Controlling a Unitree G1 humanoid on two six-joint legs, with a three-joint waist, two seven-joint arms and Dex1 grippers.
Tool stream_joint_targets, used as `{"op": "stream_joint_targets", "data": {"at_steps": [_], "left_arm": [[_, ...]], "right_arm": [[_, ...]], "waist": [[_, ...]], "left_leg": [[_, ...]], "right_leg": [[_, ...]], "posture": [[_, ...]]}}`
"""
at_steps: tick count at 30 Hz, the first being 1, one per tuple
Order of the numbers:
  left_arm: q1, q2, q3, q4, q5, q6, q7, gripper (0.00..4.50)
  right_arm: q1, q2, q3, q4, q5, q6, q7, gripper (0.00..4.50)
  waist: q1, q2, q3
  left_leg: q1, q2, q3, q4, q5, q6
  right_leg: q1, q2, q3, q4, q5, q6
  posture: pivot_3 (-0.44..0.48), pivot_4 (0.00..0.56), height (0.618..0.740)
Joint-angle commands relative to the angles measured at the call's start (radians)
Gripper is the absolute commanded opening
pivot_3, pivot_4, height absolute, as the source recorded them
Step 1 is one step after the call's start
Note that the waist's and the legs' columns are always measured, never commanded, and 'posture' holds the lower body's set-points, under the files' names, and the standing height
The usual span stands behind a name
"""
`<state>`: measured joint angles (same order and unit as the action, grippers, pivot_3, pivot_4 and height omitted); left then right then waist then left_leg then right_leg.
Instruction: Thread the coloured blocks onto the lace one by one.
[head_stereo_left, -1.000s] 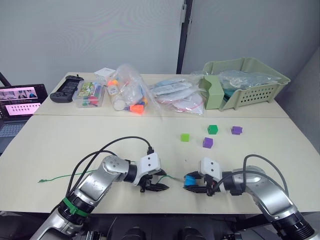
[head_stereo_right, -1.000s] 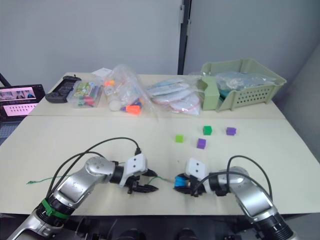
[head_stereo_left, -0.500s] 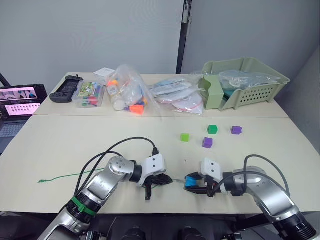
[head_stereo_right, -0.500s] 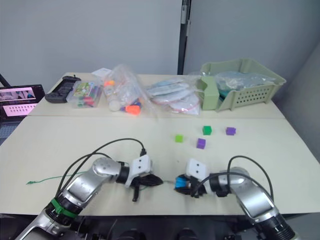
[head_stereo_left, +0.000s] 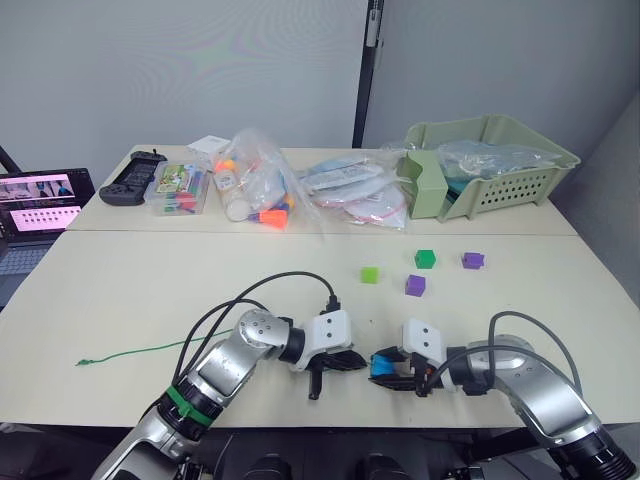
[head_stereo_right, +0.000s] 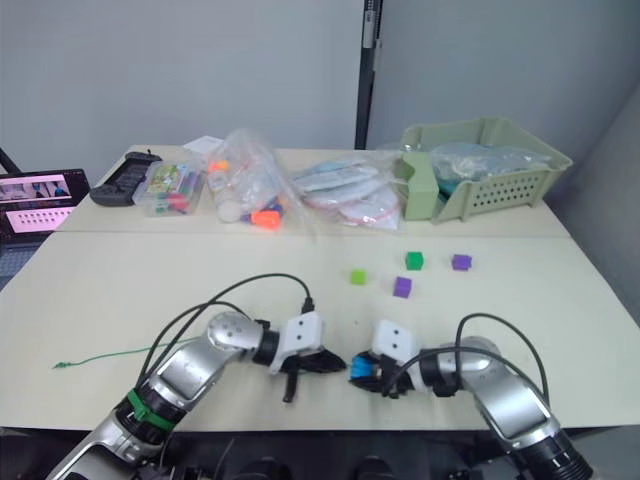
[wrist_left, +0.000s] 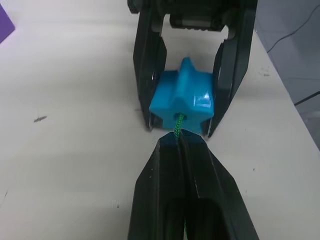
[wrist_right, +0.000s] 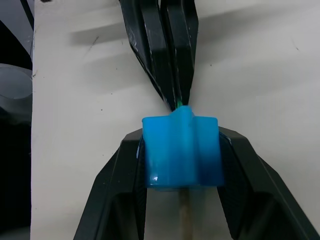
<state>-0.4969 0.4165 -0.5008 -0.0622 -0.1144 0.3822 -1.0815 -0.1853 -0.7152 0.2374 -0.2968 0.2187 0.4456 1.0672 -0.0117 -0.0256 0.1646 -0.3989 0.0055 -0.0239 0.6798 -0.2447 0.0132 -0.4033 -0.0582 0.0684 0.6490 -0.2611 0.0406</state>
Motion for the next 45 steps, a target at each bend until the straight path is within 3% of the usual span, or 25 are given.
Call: {"op": "stream_joint_targets", "data": {"at_steps": [1,7,18,20,21,26,35,45], "left_arm": [[-0.022,-0.042,-0.024,-0.006,0.015,-0.016,0.01,0.05],[-0.02,-0.055,-0.019,-0.022,0.001,0.028,0.002,0.05],[-0.01,0.042,0.069,-0.068,-0.081,0.072,-0.067,3.48],[-0.007,0.054,0.071,-0.066,-0.071,0.057,-0.067,4.14],[-0.008,0.058,0.069,-0.063,-0.064,0.046,-0.067,4.48],[-0.02,0.048,0.051,-0.051,-0.055,0.018,-0.078,4.5],[-0.099,-0.057,-0.057,0.04,0.025,-0.055,-0.074,4.5],[-0.154,-0.103,-0.104,0.162,0.12,-0.109,-0.063,4.5]], "right_arm": [[0.004,-0.008,-0.017,-0.04,0.019,0.002,-0.003,1.36],[0.005,-0.008,-0.02,-0.043,0.019,0.006,-0.009,1.36],[0.001,0.008,-0.039,-0.055,0.042,0.02,-0.021,1.36],[0.001,0.005,-0.052,-0.062,0.047,0.02,-0.026,2.43],[0.004,-0.001,-0.063,-0.068,0.05,0.013,-0.028,2.75],[0.023,-0.039,-0.131,-0.145,0.098,0.043,-0.03,4.48],[0.247,-0.198,-0.334,-0.255,0.165,0.059,0.0,4.48],[0.245,-0.171,-0.253,-0.211,0.097,0.032,-0.073,4.48]], "waist": [[0.0,0.0,0.0],[0.0,0.0,0.0],[-0.001,0.0,0.0],[-0.001,0.0,0.0],[0.0,0.0,0.0],[0.003,0.0,0.0],[0.016,0.0,0.0],[0.0,0.0,0.0]], "left_leg": [[0.0,0.0,0.0,0.0,0.0,0.0],[0.0,0.0,0.0,0.0,0.0,0.0],[0.0,0.0,0.0,0.0,0.0,0.0],[0.0,0.0,0.0,0.0,0.0,0.0],[0.0,0.0,0.0,0.0,0.0,0.0],[0.0,-0.001,0.0,0.0,0.0,0.0],[-0.001,-0.002,0.0,0.001,0.0,0.0],[-0.001,-0.002,-0.001,0.0,0.0,0.0]], "right_leg": [[0.0,0.0,0.0,0.0,0.0,0.0],[0.0,0.0,0.0,0.0,0.0,0.0],[0.0,0.0,0.0,0.0,0.0,0.0],[0.0,0.0,0.0,0.0,0.0,0.0],[0.0,0.0,0.0,0.0,0.0,0.0],[0.0,-0.001,0.0,0.0,0.0,0.001],[0.002,-0.001,0.0,-0.001,0.0,0.002],[0.001,0.0,0.001,-0.001,0.0,0.002]], "posture": [[0.0,0.15,0.74],[0.0,0.15,0.74],[0.0,0.15,0.74],[0.0,0.15,0.74],[0.0,0.15,0.74],[0.0,0.15,0.74],[0.0,0.15,0.74],[0.0,0.15,0.74]]}}
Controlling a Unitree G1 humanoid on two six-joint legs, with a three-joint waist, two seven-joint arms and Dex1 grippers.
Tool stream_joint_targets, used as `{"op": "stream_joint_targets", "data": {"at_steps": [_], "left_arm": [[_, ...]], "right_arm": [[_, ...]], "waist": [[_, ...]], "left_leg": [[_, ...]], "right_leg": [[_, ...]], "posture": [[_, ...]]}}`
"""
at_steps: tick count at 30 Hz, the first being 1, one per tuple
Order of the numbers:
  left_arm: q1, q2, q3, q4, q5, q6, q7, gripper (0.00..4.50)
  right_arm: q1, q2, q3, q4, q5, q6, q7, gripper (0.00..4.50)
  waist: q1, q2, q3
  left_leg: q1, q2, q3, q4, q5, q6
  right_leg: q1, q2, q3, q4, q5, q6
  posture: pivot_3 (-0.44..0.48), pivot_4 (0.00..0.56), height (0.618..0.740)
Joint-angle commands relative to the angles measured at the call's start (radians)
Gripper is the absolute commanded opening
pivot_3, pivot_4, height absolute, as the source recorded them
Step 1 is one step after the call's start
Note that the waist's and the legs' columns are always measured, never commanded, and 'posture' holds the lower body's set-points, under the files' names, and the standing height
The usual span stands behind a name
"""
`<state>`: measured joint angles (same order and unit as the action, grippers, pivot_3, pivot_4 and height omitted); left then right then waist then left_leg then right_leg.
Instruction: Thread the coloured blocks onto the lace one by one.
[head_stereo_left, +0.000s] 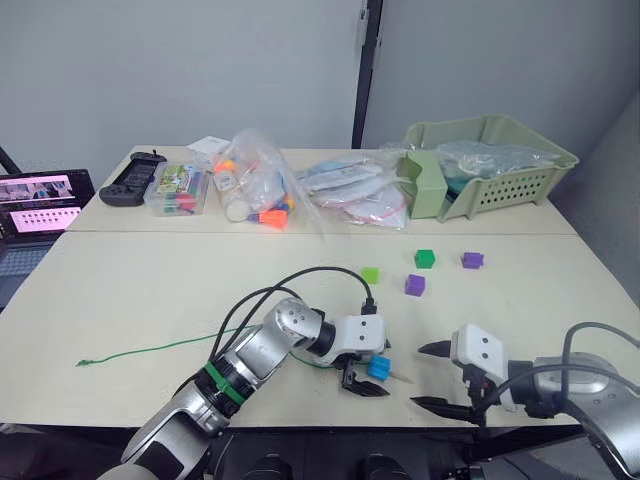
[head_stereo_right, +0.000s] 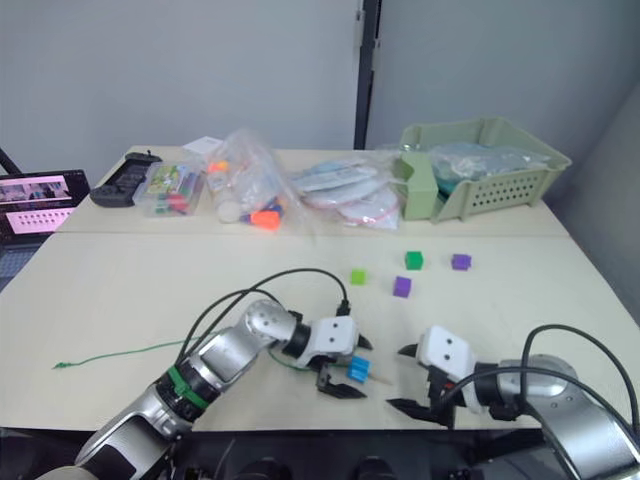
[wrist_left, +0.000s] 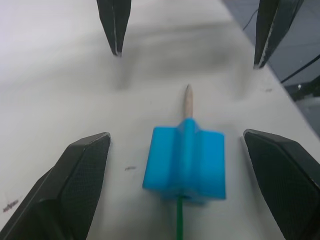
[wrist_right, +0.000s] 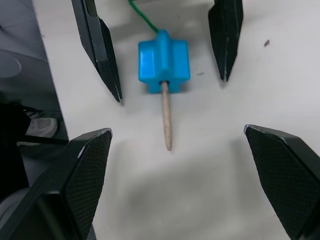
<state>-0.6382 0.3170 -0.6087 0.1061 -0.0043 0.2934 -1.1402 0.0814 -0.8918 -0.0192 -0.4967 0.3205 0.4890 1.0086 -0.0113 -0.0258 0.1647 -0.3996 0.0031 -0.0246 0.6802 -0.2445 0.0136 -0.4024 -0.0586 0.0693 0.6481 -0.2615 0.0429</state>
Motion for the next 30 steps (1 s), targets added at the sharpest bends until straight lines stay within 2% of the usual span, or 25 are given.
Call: {"op": "stream_joint_targets", "data": {"at_steps": [1,4,11,21,22,30], "left_arm": [[-0.013,-0.005,0.005,-0.003,0.01,-0.021,-0.006,4.5],[-0.015,-0.019,0.004,0.004,0.017,-0.019,0.002,3.72],[-0.007,-0.015,-0.012,0.004,0.04,-0.036,-0.011,1.4],[-0.007,-0.016,-0.007,0.011,0.049,-0.053,-0.027,1.36],[-0.007,-0.015,-0.006,0.009,0.049,-0.053,-0.028,1.36],[0.002,0.002,-0.003,-0.003,0.046,-0.056,-0.038,1.36]], "right_arm": [[-0.026,0.007,0.009,-0.011,-0.005,-0.008,-0.017,4.48],[-0.04,0.014,0.03,-0.002,-0.011,-0.007,-0.027,4.5],[-0.046,0.016,0.059,0.014,-0.027,-0.007,-0.034,4.5],[-0.096,0.062,0.142,0.108,-0.09,-0.04,-0.056,4.5],[-0.095,0.063,0.147,0.121,-0.1,-0.049,-0.058,3.95],[-0.084,0.04,0.156,0.174,-0.122,-0.091,-0.062,1.34]], "waist": [[0.0,0.0,0.0],[0.0,0.0,0.0],[0.001,0.0,0.0],[0.0,0.0,0.0],[0.0,0.0,0.0],[-0.001,0.0,0.0]], "left_leg": [[0.0,0.0,0.0,0.0,0.0,0.0],[0.0,0.0,0.0,0.0,0.0,0.0],[0.0,-0.001,0.0,0.0,0.0,0.0],[0.001,-0.001,0.0,0.0,0.0,0.0],[0.001,-0.001,0.0,0.0,0.0,0.0],[0.009,-0.001,0.0,0.0,0.0,0.0]], "right_leg": [[0.0,0.0,0.0,0.0,0.0,0.0],[0.001,-0.001,0.0,0.0,0.0,0.0],[0.001,-0.001,0.0,0.0,0.0,0.001],[0.001,-0.001,0.0,0.0,0.0,0.001],[0.001,-0.001,0.0,0.0,0.0,0.001],[0.011,-0.001,0.0,-0.001,0.0,0.001]], "posture": [[0.0,0.15,0.74],[0.0,0.15,0.74],[0.0,0.15,0.74],[0.0,0.15,0.74],[0.0,0.15,0.74],[0.0,0.15,0.74]]}}
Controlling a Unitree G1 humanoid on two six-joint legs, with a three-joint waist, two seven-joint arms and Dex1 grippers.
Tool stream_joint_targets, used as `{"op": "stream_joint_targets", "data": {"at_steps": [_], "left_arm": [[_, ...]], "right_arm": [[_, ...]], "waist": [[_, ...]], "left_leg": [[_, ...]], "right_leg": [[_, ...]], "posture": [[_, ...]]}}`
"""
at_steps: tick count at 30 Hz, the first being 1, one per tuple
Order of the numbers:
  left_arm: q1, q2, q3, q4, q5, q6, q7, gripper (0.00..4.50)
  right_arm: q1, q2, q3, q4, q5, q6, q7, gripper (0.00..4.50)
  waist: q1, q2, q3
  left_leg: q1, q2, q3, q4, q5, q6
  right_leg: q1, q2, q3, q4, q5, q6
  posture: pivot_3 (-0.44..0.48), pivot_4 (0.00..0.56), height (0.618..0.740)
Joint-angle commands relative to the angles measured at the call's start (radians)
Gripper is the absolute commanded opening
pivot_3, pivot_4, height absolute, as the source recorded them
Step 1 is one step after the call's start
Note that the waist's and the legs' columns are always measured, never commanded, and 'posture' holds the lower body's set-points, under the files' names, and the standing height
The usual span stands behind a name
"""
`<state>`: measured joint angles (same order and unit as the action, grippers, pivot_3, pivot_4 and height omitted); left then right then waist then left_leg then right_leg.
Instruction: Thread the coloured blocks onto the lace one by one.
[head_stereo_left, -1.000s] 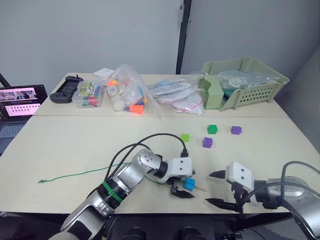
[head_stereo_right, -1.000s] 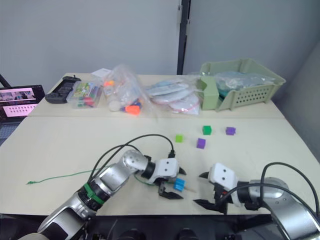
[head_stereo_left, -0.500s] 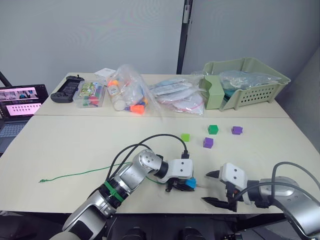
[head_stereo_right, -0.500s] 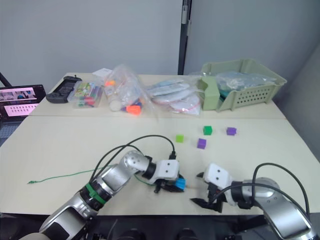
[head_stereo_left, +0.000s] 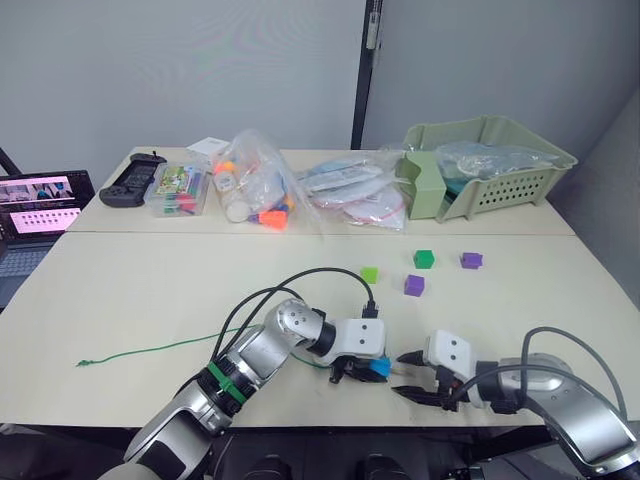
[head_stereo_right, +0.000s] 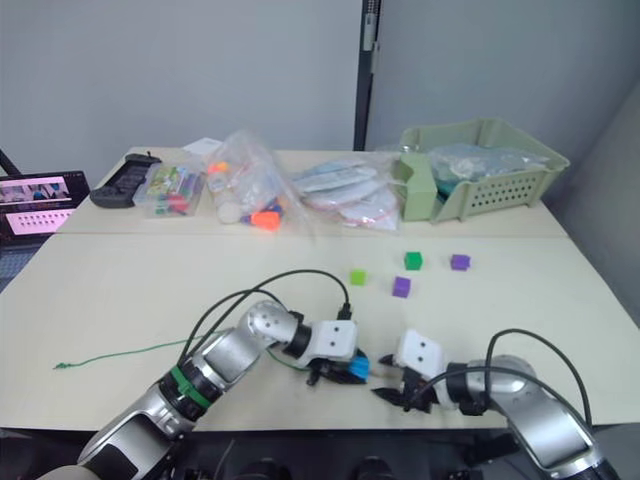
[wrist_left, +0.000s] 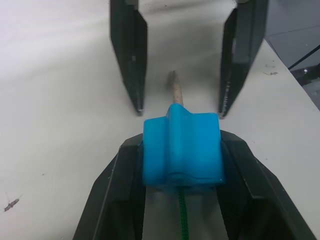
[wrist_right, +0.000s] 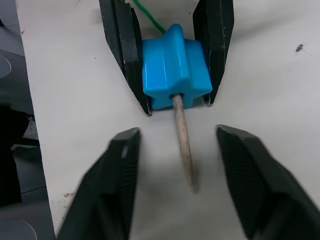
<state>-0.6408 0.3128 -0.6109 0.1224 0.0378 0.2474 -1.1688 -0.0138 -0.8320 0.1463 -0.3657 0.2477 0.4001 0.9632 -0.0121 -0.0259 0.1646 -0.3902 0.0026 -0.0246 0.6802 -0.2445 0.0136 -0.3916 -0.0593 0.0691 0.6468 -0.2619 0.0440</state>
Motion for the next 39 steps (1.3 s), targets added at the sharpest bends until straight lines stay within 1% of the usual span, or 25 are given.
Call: {"op": "stream_joint_targets", "data": {"at_steps": [1,4,8,13,16,21,24,26,28,31,34,39], "left_arm": [[0.006,0.011,0.001,-0.022,0.004,-0.011,-0.012,1.36],[0.013,0.026,0.009,-0.03,-0.002,-0.012,-0.018,1.36],[0.027,0.076,0.045,-0.03,-0.015,-0.026,-0.031,1.36],[0.051,0.196,0.109,0.054,-0.003,-0.132,-0.035,1.36],[0.072,0.278,0.179,0.086,-0.048,-0.142,-0.067,1.36],[0.163,0.528,0.33,0.177,-0.11,-0.24,-0.16,1.36],[0.231,0.648,0.406,0.266,-0.141,-0.307,-0.213,1.36],[0.26,0.701,0.453,0.347,-0.157,-0.349,-0.238,1.36],[0.26,0.73,0.473,0.413,-0.154,-0.396,-0.257,1.36],[0.231,0.75,0.491,0.504,-0.149,-0.446,-0.287,1.36],[0.219,0.782,0.479,0.601,-0.114,-0.55,-0.328,1.36],[0.221,0.785,0.489,0.642,-0.123,-0.582,-0.365,1.36]], "right_arm": [[0.015,-0.027,-0.009,0.048,-0.054,-0.009,-0.016,0.94],[0.021,-0.035,-0.01,0.059,-0.059,-0.024,-0.017,0.01],[0.016,-0.03,-0.008,0.055,-0.049,-0.037,-0.013,0.0],[-0.009,-0.031,0.005,0.03,-0.045,-0.036,-0.003,0.0],[-0.031,-0.032,0.007,0.018,-0.041,-0.027,0.008,0.0],[-0.06,-0.038,0.008,0.0,-0.045,-0.016,0.025,0.0],[-0.069,-0.041,0.007,0.008,-0.047,-0.023,0.033,0.0],[-0.078,-0.04,0.006,0.015,-0.047,-0.026,0.039,0.0],[-0.084,-0.038,0.006,0.023,-0.048,-0.029,0.044,0.0],[-0.094,-0.036,0.012,0.033,-0.052,-0.037,0.053,0.0],[-0.11,-0.03,0.021,0.043,-0.057,-0.038,0.059,0.0],[-0.125,-0.022,0.027,0.046,-0.059,-0.037,0.064,0.0]], "waist": [[0.0,0.0,0.0],[0.001,0.0,0.0],[0.0,0.0,0.0],[-0.003,0.0,0.0],[-0.008,0.0,0.0],[-0.029,0.0,0.0],[-0.035,0.001,0.0],[-0.034,0.001,0.0],[-0.032,0.001,0.0],[-0.029,0.001,0.0],[-0.031,0.001,0.0],[-0.034,0.001,0.0]], "left_leg": [[0.002,0.0,0.0,0.0,0.0,0.0],[0.002,0.0,0.0,0.0,0.0,0.0],[0.002,0.0,0.0,0.0,0.0,0.0],[0.003,0.001,0.0,-0.001,0.0,0.0],[0.004,0.002,0.0,-0.001,0.0,0.0],[0.006,0.008,0.001,-0.004,0.0,0.0],[0.007,0.01,0.001,-0.006,0.0,0.0],[0.007,0.011,0.002,-0.007,-0.001,0.0],[0.008,0.011,0.002,-0.008,-0.001,0.0],[0.007,0.011,0.003,-0.008,0.0,0.0],[0.006,0.011,0.004,-0.008,0.0,0.0],[0.006,0.012,0.008,-0.011,-0.001,0.0]], "right_leg": [[0.002,0.0,0.0,-0.001,0.0,0.0],[0.003,0.0,0.0,-0.001,0.0,0.001],[0.003,0.0,0.0,-0.001,0.0,0.001],[0.003,0.0,0.0,-0.001,0.0,0.0],[0.003,0.0,0.0,0.0,0.0,0.0],[0.002,0.003,0.0,0.0,-0.001,-0.002],[0.002,0.004,0.0,0.0,-0.002,-0.004],[0.001,0.004,0.0,0.001,-0.002,-0.005],[0.001,0.004,-0.001,0.001,-0.003,-0.005],[0.0,0.004,-0.001,0.001,-0.003,-0.005],[-0.001,0.004,-0.001,0.001,-0.003,-0.005],[-0.006,0.004,0.0,0.002,-0.002,-0.006]], "posture": [[0.0,0.15,0.74],[0.0,0.15,0.74],[0.0,0.15,0.74],[0.0,0.15,0.74],[0.0,0.15,0.74],[0.0,0.15,0.74],[0.0,0.15,0.74],[0.0,0.15,0.74],[0.0,0.15,0.74],[0.0,0.15,0.74],[0.0,0.15,0.74],[0.0,0.15,0.74]]}}
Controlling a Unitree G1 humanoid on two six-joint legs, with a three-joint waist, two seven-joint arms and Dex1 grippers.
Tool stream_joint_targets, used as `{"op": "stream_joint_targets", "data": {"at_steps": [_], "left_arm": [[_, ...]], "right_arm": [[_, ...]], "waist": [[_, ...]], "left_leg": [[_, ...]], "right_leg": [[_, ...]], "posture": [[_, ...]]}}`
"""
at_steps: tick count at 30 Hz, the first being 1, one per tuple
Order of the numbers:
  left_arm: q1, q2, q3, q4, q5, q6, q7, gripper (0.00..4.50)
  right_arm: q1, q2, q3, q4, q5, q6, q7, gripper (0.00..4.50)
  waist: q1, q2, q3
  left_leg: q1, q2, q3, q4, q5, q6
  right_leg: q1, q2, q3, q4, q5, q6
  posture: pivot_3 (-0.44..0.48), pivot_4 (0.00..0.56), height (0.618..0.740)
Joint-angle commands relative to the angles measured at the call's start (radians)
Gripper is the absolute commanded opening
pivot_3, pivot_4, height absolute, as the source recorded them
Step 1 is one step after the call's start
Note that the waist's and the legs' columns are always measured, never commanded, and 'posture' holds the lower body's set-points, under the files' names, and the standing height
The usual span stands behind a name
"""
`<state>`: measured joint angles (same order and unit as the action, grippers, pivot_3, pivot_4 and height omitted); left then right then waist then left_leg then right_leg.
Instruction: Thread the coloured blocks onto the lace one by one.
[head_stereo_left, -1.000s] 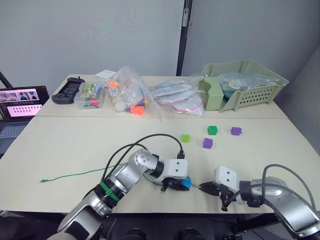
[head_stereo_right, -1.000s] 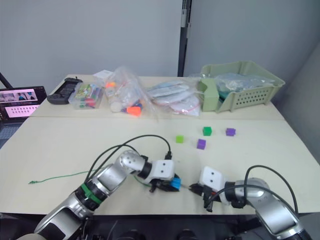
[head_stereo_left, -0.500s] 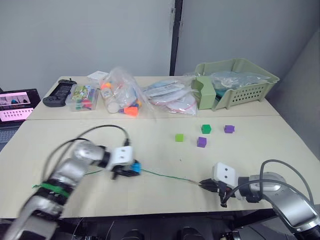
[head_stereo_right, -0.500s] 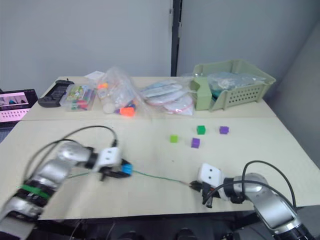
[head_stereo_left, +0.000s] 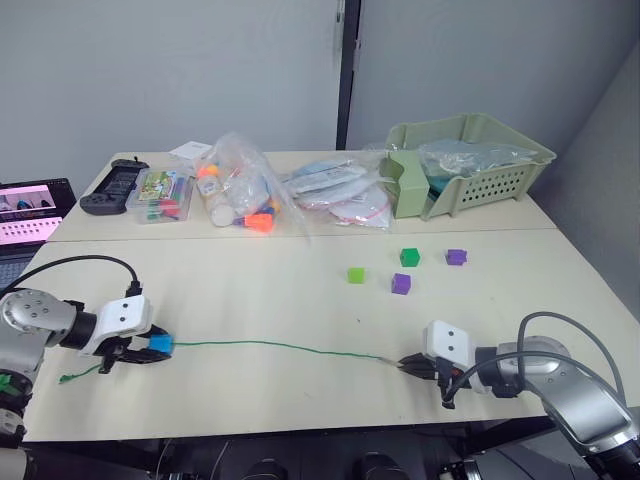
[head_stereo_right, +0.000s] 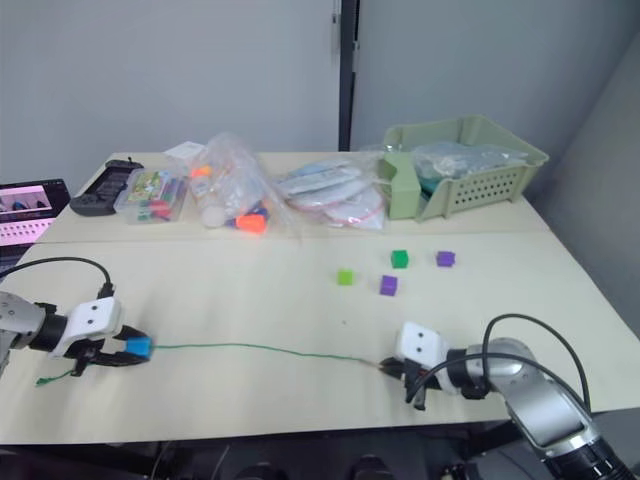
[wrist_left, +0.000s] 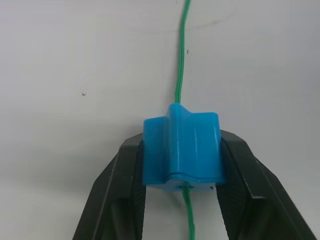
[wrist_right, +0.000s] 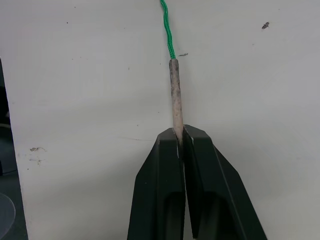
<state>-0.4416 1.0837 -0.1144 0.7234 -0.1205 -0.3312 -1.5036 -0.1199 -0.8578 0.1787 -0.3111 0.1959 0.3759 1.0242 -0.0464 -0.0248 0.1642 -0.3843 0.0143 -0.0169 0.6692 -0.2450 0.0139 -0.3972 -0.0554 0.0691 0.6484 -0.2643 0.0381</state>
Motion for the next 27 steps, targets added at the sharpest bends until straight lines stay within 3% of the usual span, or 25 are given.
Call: {"op": "stream_joint_targets", "data": {"at_steps": [1,4,6,9,13,17,20,24,27], "left_arm": [[0.021,0.011,-0.003,0.041,0.03,-0.004,-0.036,1.36],[0.011,-0.008,0.024,0.027,0.005,0.014,-0.029,1.36],[-0.002,-0.02,0.043,0.004,-0.025,0.065,-0.04,2.38],[-0.027,-0.018,0.055,-0.053,-0.034,0.092,-0.057,3.44],[-0.076,-0.025,0.065,-0.202,-0.088,0.264,-0.079,4.43],[-0.049,-0.031,0.059,-0.537,-0.215,0.529,-0.103,4.43],[-0.009,-0.074,0.038,-0.715,-0.256,0.622,-0.056,4.43],[0.023,-0.259,-0.048,-0.855,-0.225,0.628,0.091,4.43],[0.023,-0.407,-0.126,-0.846,-0.154,0.546,0.18,4.43]], "right_arm": [[-0.022,0.006,-0.003,-0.008,-0.008,-0.013,0.002,0.0],[-0.025,0.01,-0.003,-0.013,-0.008,-0.011,0.004,0.0],[-0.026,0.013,-0.003,-0.016,-0.009,-0.009,0.006,0.0],[-0.029,0.016,-0.002,-0.027,-0.007,-0.001,0.006,0.0],[-0.03,0.017,0.001,-0.043,-0.003,0.011,0.009,0.0],[-0.042,0.03,0.02,-0.071,-0.006,0.043,0.004,0.0],[-0.064,0.047,0.053,-0.095,-0.02,0.08,-0.008,0.0],[-0.133,0.091,0.114,-0.139,-0.034,0.162,-0.033,0.0],[-0.183,0.112,0.155,-0.15,-0.051,0.198,-0.044,0.0]], "waist": [[0.0,0.0,0.0],[0.001,0.0,0.0],[0.003,0.0,0.0],[0.008,0.0,0.0],[0.024,-0.001,0.001],[0.03,-0.001,0.001],[0.03,-0.001,0.001],[0.03,-0.001,0.001],[0.032,-0.001,0.001]], "left_leg": [[-0.001,0.0,0.001,0.0,0.0,0.0],[-0.004,0.0,0.002,0.0,0.0,0.0],[-0.004,0.0,0.004,0.0,0.0,0.0],[-0.006,0.0,0.008,0.001,0.0,0.0],[-0.011,0.0,0.008,0.006,0.0,0.0],[-0.016,0.0,0.007,0.009,0.0,0.0],[-0.016,-0.001,0.006,0.009,0.0,0.0],[-0.016,0.0,0.005,0.009,0.0,0.0],[-0.016,-0.001,0.004,0.011,0.0,0.0]], "right_leg": [[-0.001,0.0,0.0,0.001,0.0,0.0],[-0.005,0.0,0.0,0.001,0.0,-0.001],[-0.006,0.0,0.0,0.001,0.0,-0.001],[-0.006,0.0,0.0,0.001,0.0,-0.001],[-0.008,0.0,-0.001,0.001,0.001,0.0],[-0.01,-0.001,-0.001,0.001,0.002,0.002],[-0.011,-0.002,-0.001,0.0,0.002,0.003],[-0.01,-0.001,0.0,0.001,0.002,0.003],[-0.01,-0.001,-0.001,0.001,0.003,0.002]], "posture": [[0.0,0.15,0.74],[0.0,0.15,0.74],[0.0,0.15,0.74],[0.0,0.15,0.74],[0.0,0.15,0.74],[0.0,0.15,0.74],[0.0,0.15,0.74],[0.0,0.15,0.74],[0.0,0.15,0.74]]}}
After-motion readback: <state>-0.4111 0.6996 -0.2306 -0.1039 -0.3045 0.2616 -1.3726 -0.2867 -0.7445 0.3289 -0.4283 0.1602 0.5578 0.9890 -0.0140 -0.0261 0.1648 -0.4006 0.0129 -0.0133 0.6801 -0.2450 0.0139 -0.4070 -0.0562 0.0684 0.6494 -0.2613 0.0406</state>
